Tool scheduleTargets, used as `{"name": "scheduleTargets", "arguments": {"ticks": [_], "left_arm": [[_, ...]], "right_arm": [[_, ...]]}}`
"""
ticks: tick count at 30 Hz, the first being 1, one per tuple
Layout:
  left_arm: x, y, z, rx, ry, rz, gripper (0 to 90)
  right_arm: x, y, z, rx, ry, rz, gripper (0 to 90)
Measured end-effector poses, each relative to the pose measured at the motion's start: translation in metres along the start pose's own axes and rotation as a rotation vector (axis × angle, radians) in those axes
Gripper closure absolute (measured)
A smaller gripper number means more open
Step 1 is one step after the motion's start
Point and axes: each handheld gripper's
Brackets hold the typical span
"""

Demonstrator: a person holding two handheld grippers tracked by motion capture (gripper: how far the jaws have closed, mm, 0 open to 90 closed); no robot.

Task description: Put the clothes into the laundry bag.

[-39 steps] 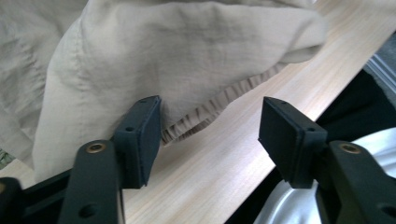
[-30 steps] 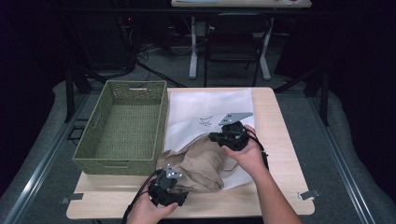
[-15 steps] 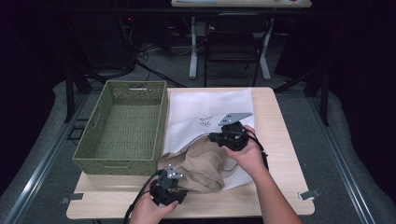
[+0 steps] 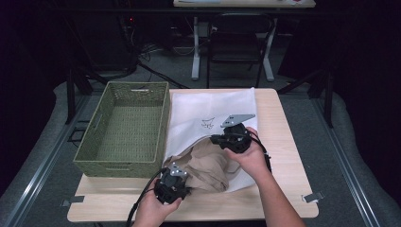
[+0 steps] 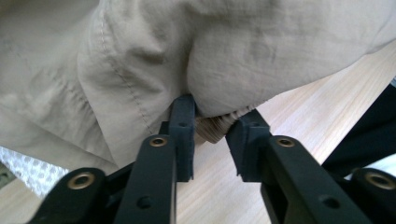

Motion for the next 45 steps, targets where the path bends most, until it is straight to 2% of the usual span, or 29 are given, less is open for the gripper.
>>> {"name": "scheduleTargets", "arguments": {"ticks": [3, 9, 15, 22, 34, 45], "left_arm": [[-0.005, 0.001, 0.004, 0.028, 0.022, -0.019, 81.6], [-0.014, 0.001, 0.007, 0.028, 0.028, -0.022, 83.9], [-0.023, 0.001, 0.006, 0.028, 0.040, -0.051, 84.8], [-0.036, -0.009, 0.007, 0.017, 0.038, -0.056, 84.9], [-0.052, -0.025, 0.018, -0.004, 0.082, -0.079, 85.1], [-0.064, -0.037, 0.025, -0.033, 0.094, -0.100, 85.1]], "right_arm": [[0.000, 0.000, 0.001, -0.001, 0.003, 0.000, 87.7], [-0.001, 0.000, 0.001, -0.003, 0.007, 0.001, 87.7], [-0.001, 0.000, 0.002, -0.004, 0.007, 0.000, 87.8], [-0.001, -0.001, 0.003, -0.007, 0.010, 0.001, 87.8], [-0.001, -0.001, 0.004, -0.015, 0.011, 0.000, 87.9], [-0.002, -0.001, 0.004, -0.016, 0.011, 0.000, 87.9]]}}
Point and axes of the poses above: each handheld gripper's, and its own axes: y roughly backward along the jaws, x roughly out of its underside, z roughly to its left, and after that the axes turned 1 degree about y, right-handed
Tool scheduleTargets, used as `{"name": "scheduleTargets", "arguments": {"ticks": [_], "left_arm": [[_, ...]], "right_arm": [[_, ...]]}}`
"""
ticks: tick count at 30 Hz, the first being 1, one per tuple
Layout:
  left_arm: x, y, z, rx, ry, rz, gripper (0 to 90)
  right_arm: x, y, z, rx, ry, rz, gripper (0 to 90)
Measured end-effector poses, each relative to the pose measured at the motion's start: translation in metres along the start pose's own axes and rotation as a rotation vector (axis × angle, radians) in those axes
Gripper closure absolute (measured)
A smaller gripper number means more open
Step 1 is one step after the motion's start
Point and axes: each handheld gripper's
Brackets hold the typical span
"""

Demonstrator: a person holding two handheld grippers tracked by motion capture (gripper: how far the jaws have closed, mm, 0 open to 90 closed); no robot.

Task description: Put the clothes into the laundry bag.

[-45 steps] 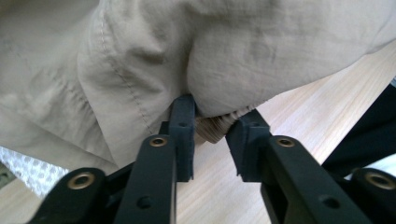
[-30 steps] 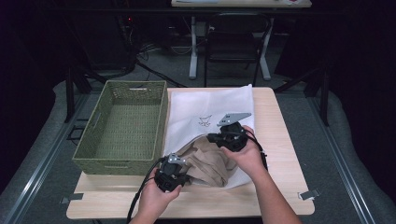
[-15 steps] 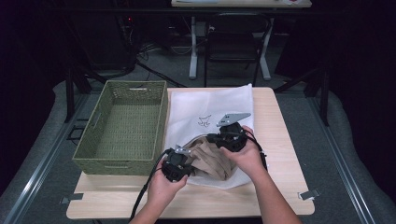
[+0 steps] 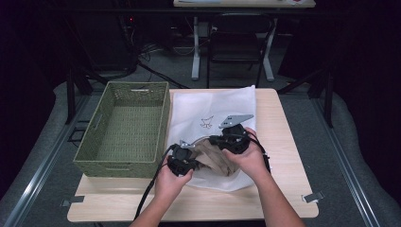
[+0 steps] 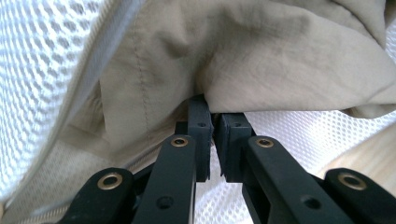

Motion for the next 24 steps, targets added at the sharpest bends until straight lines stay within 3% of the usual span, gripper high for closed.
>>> {"name": "scheduleTargets", "arguments": {"ticks": [24], "left_arm": [[-0.023, -0.019, -0.004, -0.010, 0.004, -0.025, 85.0]], "right_arm": [[0.000, 0.001, -0.002, 0.000, -0.005, -0.002, 87.9]]}}
Point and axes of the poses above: each handheld gripper's, and its own axes: y roughly backward along the jaws, x roughly out of its underside, z roughly to its left, and after that the axes turned 1 degree about y, right-handed
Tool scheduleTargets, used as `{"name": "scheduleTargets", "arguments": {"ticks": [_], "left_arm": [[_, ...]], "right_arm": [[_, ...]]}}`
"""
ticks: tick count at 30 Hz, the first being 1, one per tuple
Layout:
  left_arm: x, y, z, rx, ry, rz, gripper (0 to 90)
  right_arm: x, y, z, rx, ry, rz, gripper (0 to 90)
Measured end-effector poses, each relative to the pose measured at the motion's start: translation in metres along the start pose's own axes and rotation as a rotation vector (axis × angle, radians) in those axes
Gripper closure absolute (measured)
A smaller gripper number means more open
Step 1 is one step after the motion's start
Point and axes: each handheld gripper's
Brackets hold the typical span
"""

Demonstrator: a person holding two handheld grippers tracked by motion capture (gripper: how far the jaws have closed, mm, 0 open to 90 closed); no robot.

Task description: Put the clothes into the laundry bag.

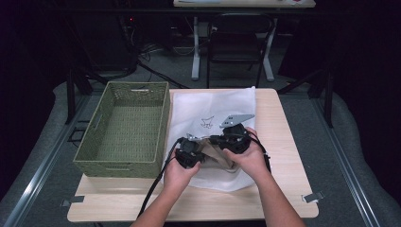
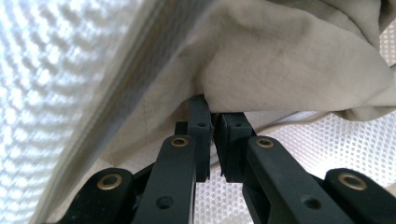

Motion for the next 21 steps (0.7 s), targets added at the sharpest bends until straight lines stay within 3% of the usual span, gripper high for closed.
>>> {"name": "scheduleTargets", "arguments": {"ticks": [21], "left_arm": [[-0.013, -0.004, -0.003, 0.003, 0.015, -0.001, 84.9]], "right_arm": [[0.001, -0.001, -0.001, -0.002, -0.002, 0.002, 87.9]]}}
Point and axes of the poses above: each handheld gripper's, and its own axes: y roughly backward along the jaws, x roughly out of its underside, z roughly to its left, and after that the axes turned 1 degree about y, right-handed
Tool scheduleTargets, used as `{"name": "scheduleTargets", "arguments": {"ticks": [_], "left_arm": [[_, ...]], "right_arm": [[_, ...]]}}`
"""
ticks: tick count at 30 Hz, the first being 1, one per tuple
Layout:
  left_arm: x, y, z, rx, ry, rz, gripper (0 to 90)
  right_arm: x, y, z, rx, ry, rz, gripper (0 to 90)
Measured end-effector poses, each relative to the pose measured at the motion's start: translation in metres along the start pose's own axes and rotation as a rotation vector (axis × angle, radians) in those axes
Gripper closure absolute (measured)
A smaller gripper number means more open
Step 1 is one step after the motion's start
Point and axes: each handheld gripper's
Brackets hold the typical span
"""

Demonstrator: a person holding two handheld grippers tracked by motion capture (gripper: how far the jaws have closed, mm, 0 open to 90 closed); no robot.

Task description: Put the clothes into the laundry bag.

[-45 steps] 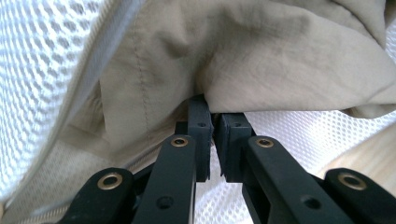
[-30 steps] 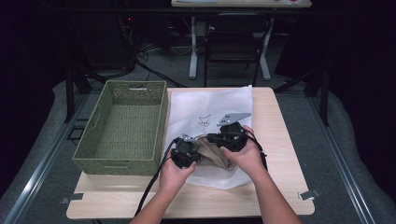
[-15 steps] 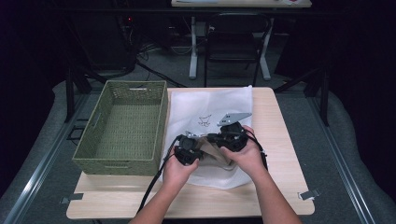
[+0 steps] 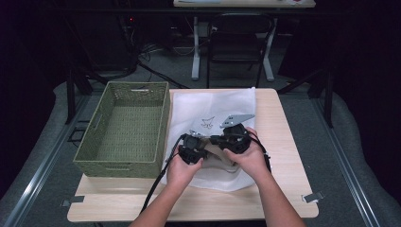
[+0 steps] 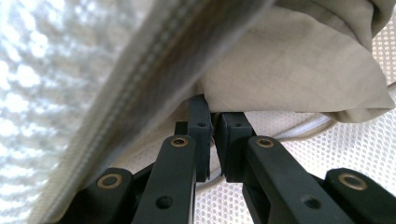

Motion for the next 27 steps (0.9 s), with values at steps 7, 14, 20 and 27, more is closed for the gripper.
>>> {"name": "scheduleTargets", "arguments": {"ticks": [7, 14, 20, 27], "left_arm": [[-0.006, 0.001, 0.001, 0.000, 0.002, -0.005, 84.9], [-0.006, 0.004, 0.001, -0.001, 0.003, -0.004, 84.8], [-0.006, 0.006, 0.002, -0.001, 0.004, -0.008, 84.8], [-0.012, 0.004, 0.004, -0.003, 0.015, -0.007, 84.8]], "right_arm": [[0.001, 0.000, -0.001, 0.001, -0.001, 0.003, 88.0], [0.001, 0.000, -0.002, -0.001, -0.005, 0.002, 87.9], [0.002, 0.000, -0.003, -0.002, -0.007, 0.006, 88.0], [0.002, -0.001, -0.001, 0.002, -0.003, 0.013, 88.0]]}}
Point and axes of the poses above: each handheld gripper's, and its own axes: y roughly backward along the jaws, x roughly out of its underside, z roughly to its left, and after that the axes turned 1 degree about y, right-handed
